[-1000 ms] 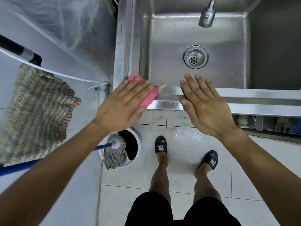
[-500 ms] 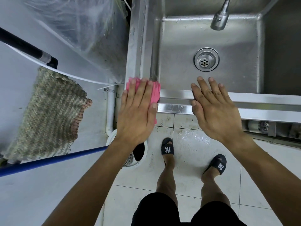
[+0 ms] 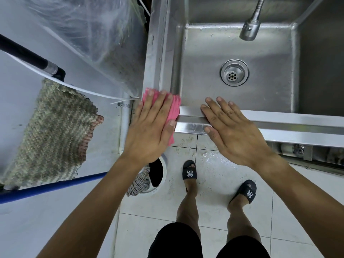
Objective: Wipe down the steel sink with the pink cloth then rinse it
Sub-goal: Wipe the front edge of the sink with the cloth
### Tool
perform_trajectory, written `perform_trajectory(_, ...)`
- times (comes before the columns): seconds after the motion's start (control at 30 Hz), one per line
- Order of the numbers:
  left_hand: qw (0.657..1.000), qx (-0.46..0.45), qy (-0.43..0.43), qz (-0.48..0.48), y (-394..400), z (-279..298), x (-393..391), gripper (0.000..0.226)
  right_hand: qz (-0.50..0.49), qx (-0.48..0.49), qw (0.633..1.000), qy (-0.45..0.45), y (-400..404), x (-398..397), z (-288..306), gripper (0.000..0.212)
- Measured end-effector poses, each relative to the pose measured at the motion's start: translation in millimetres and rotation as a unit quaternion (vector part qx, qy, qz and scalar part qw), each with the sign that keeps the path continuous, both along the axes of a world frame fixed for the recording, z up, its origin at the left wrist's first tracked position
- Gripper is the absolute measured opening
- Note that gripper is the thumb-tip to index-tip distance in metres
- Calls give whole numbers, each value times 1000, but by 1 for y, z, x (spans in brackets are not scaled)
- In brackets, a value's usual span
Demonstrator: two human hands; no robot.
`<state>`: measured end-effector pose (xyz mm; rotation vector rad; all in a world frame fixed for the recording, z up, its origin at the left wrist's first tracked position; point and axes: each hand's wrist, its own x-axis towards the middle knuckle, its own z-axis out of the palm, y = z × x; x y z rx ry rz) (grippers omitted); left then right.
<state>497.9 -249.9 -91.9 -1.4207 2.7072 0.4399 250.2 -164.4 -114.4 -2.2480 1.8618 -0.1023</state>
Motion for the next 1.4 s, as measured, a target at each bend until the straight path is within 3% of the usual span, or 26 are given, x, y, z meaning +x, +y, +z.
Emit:
perform_trajectory(0.23,1000,-3,0,15,-108,1,-34,58,-13,-18,1000,9,0,6,-2,58)
perform_trajectory(0.47,998,-10,16,56,-45,-6,-22,61,-26,-27,999,4,2,9,-3,57)
perform_trajectory(0.67,999,-22,25,7,-112,-7,-37,58,-7,-29,999,-25,-36,44,0,59)
perform_trajectory(0.83,999,-21,31,-23,-147,-4,-42,59,54,-42,998,5,-45,58,-5,57)
perform_trajectory(1.13,998,-17,44,-47,-159,-6,-39,56,216,-1,976,-31,-82,65,-4,60)
perform_trajectory(1.4,996,-22,13,-84,-178,-3,-43,61,268,14,963,-27,-88,66,-5,59)
